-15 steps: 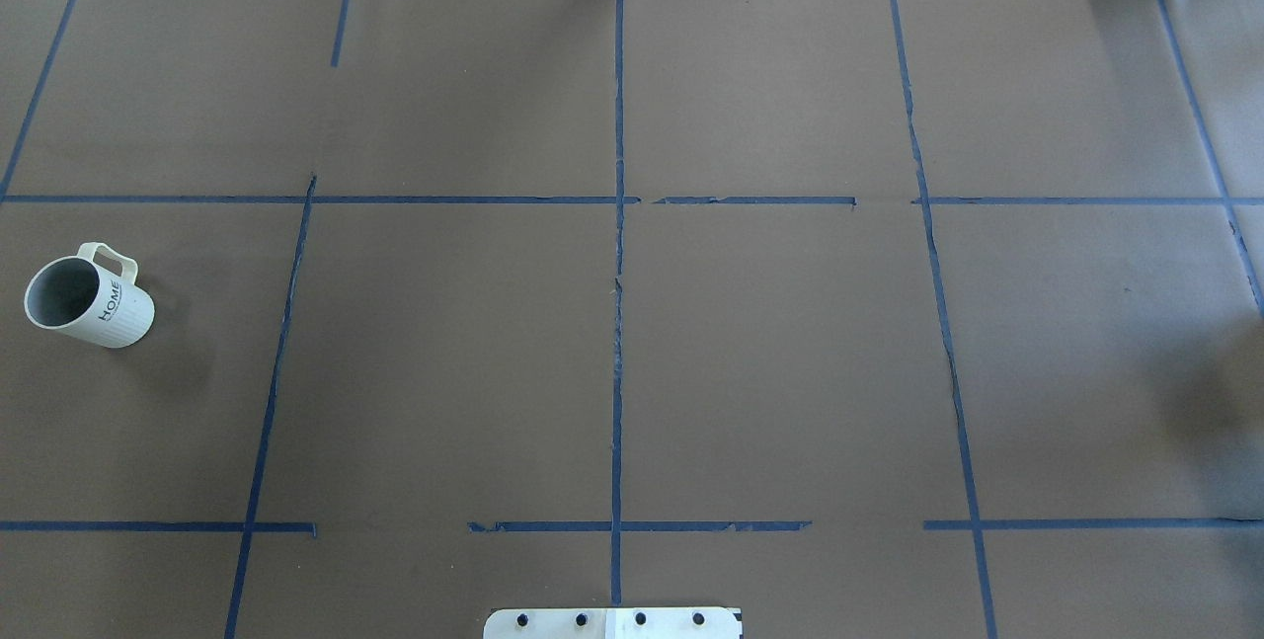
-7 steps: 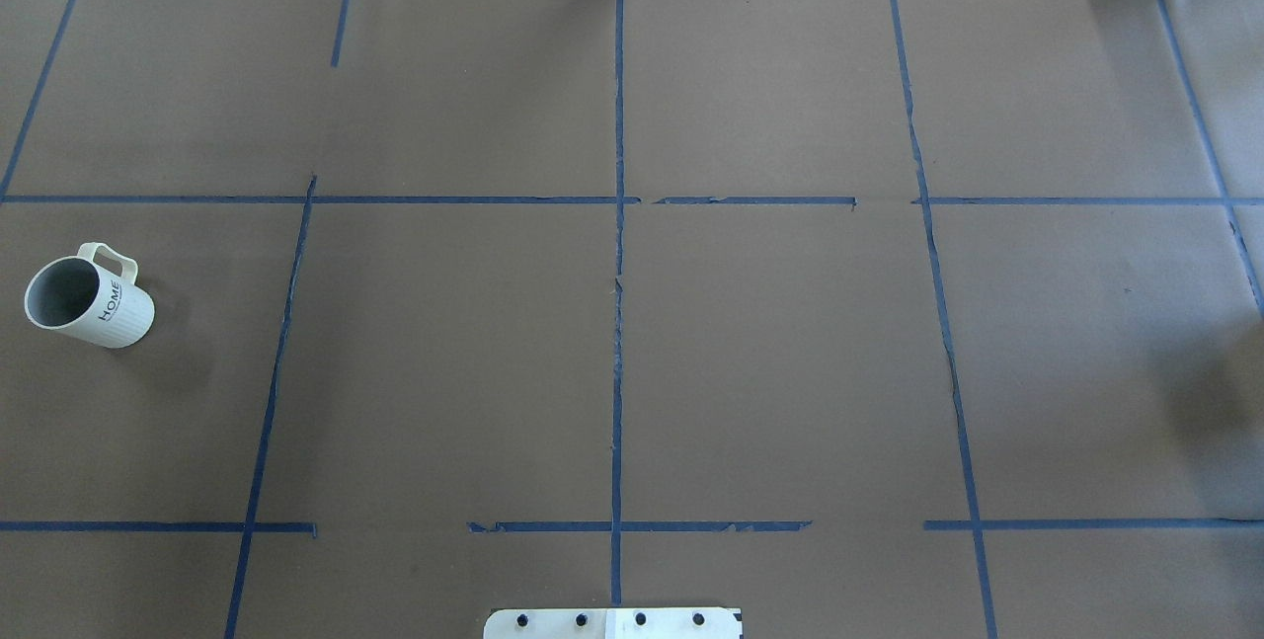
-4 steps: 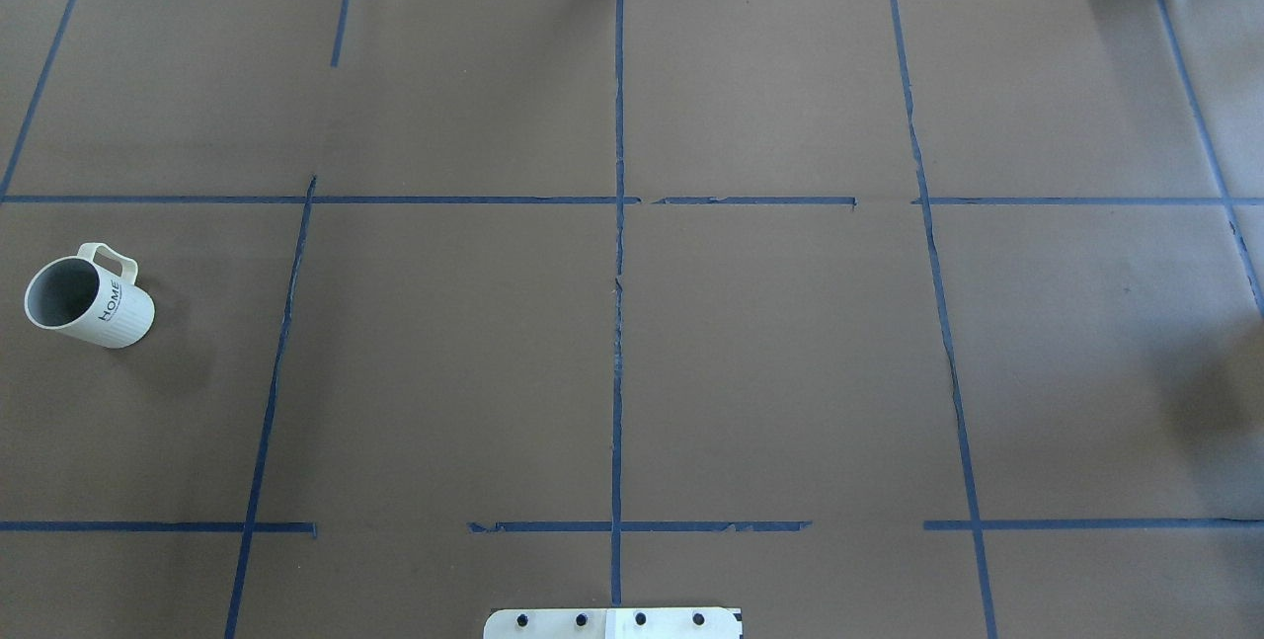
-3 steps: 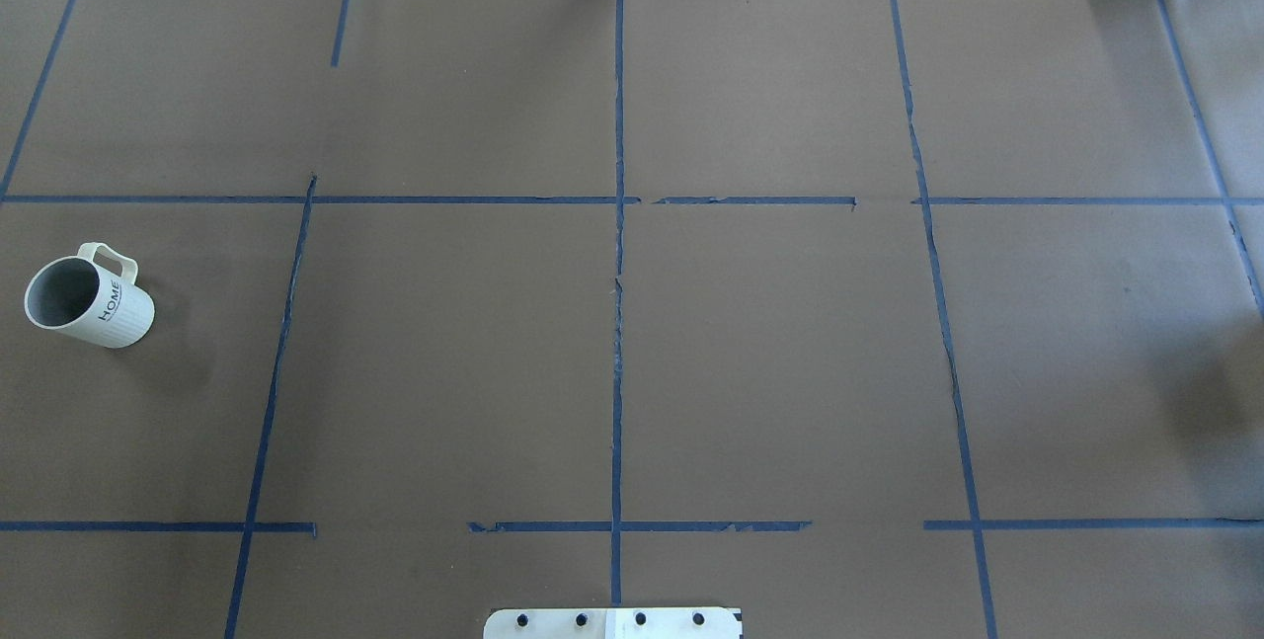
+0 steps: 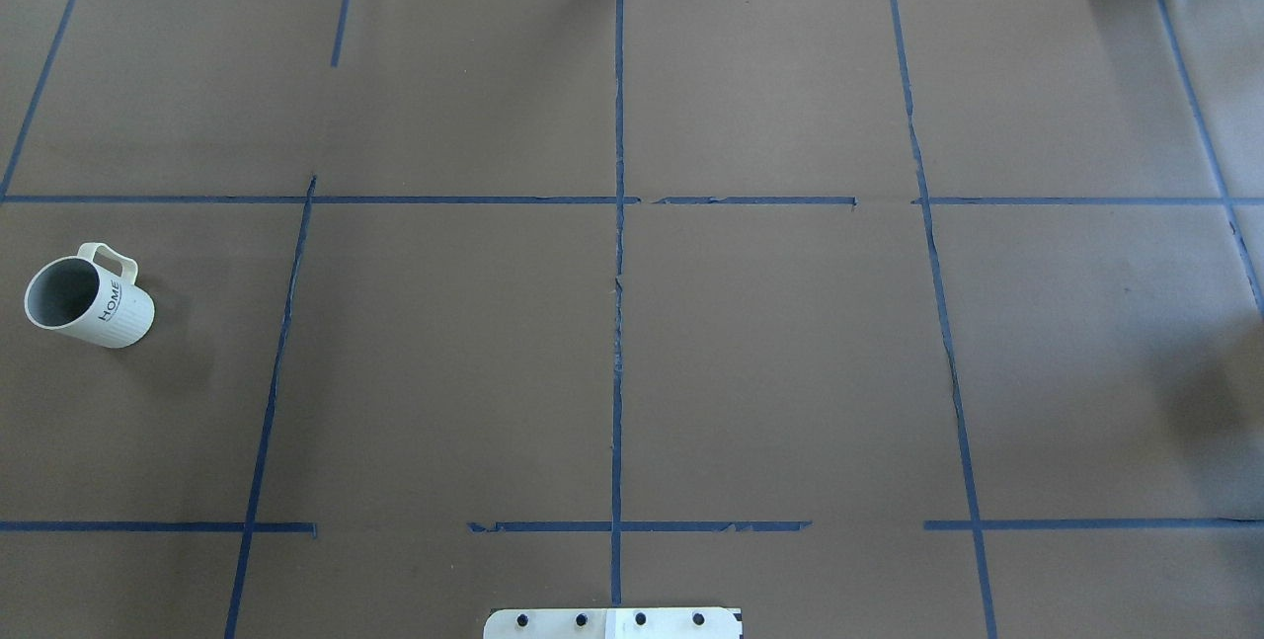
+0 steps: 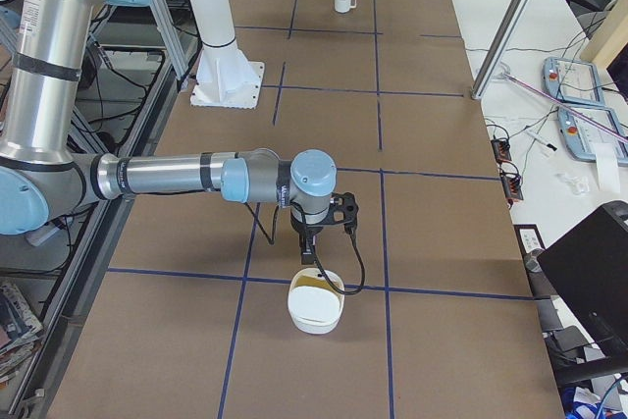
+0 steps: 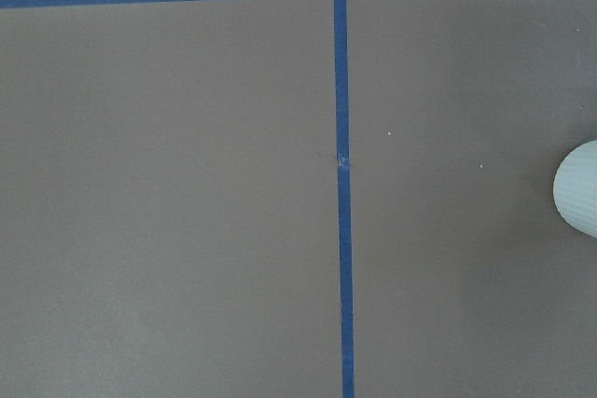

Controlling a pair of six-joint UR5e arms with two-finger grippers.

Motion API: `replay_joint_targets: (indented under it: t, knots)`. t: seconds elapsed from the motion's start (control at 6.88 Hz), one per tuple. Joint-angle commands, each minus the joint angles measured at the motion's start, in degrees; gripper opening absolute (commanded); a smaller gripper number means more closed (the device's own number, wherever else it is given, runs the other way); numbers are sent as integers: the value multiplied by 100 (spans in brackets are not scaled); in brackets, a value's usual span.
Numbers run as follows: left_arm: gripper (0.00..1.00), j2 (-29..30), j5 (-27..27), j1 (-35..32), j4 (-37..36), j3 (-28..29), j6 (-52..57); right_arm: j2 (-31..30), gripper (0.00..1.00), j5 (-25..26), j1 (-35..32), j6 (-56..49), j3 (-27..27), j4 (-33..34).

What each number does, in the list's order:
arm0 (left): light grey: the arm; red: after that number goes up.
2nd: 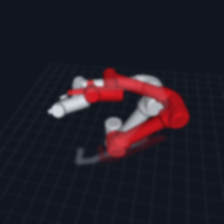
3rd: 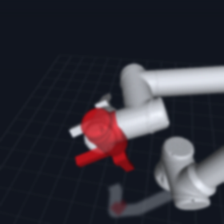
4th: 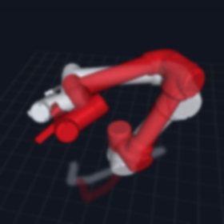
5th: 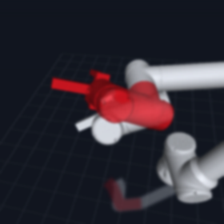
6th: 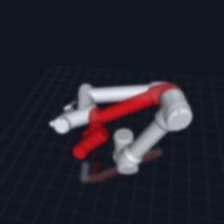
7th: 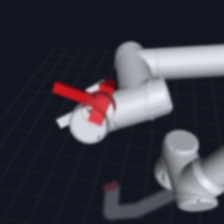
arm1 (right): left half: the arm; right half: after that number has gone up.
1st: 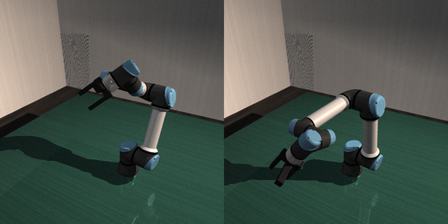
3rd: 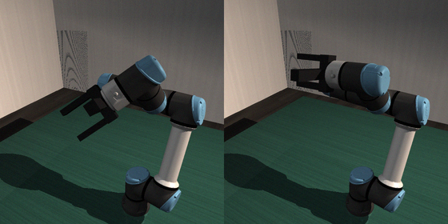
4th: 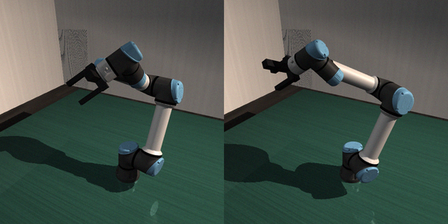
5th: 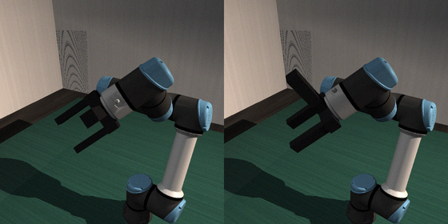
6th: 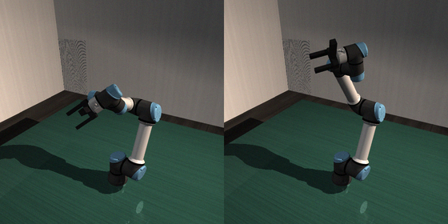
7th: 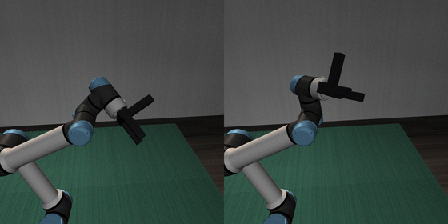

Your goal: Left arm hands cup to right arm to dump lemon

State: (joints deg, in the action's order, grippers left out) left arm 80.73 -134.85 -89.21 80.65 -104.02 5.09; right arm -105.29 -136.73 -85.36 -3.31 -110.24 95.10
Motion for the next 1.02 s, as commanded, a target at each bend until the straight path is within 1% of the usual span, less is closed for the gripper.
replay_joint_targets:
  t: [0.0, 0.15, 0.73, 0.87]
  knots:
    - [100, 22, -33, 0, -6, -40, -8, 0, 100, -2, 19, -3, 11, -88]
    - [100, 31, -224, 0, -6, -31, 0, 0, 100, -2, 19, -12, 11, -88]
    - [100, 40, -261, 0, -58, -75, 27, 0, 100, 33, 28, -3, 20, -97]
    - [100, 57, -253, 0, -24, -5, 27, 0, 100, 33, 28, -12, 20, -106]
